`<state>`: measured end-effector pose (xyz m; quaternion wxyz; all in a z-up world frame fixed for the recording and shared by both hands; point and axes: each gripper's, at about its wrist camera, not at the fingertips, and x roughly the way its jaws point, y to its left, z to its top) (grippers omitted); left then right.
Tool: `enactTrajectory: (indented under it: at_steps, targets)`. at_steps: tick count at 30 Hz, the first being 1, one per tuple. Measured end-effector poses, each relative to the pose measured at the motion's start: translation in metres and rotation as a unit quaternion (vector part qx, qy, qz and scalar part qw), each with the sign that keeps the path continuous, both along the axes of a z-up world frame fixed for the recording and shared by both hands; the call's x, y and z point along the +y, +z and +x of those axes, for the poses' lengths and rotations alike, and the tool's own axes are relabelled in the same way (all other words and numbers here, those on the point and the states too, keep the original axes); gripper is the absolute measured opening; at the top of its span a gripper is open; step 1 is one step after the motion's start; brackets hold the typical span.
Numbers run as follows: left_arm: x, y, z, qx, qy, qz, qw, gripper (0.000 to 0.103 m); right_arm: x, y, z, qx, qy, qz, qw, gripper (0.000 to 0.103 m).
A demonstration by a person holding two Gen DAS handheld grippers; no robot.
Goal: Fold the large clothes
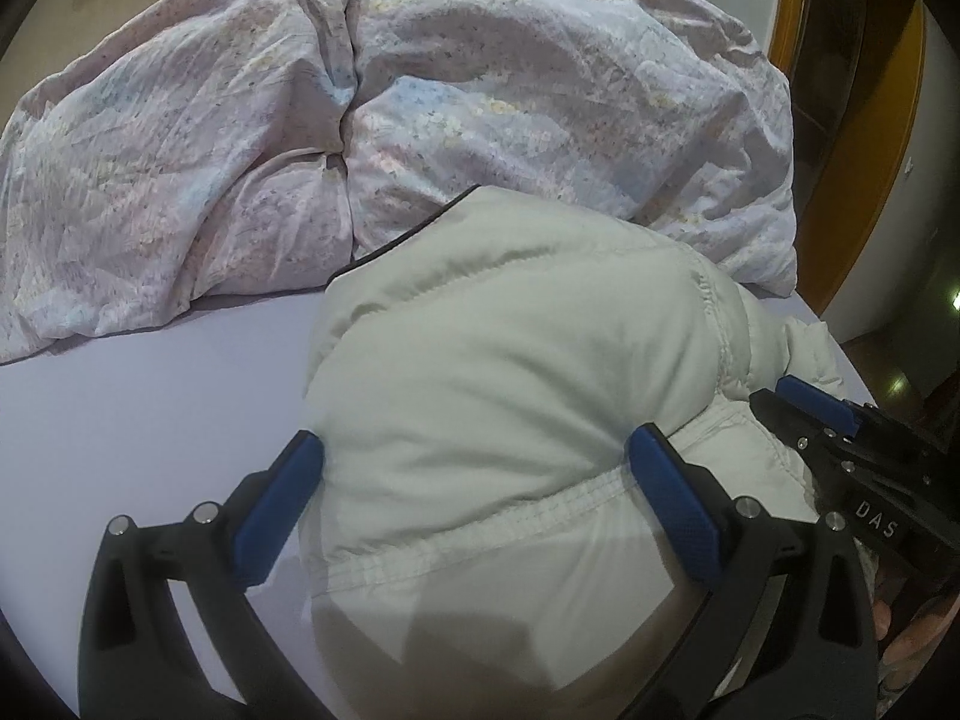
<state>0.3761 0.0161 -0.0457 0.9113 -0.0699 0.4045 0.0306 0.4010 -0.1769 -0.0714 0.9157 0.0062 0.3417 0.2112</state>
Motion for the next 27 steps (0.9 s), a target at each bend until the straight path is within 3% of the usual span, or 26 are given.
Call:
enactTrajectory:
  at_steps: [20, 25, 27]
  targets:
    - [-0.010, -0.019, -0.002, -0.035, 0.018, 0.043, 0.9983, 0.101, 0.000, -0.028, 0.001, -0.016, -0.011, 0.023, 1.000, 0.041]
    - [-0.014, -0.007, -0.009, -0.033, 0.015, 0.064, 0.9973, 0.101, 0.003, -0.014, -0.002, 0.005, -0.018, -0.006, 1.000, 0.043]
    - [-0.009, 0.005, -0.017, -0.045, 0.016, 0.066, 0.9967, 0.101, -0.004, 0.001, -0.006, -0.003, -0.030, 0.008, 1.000, 0.047]
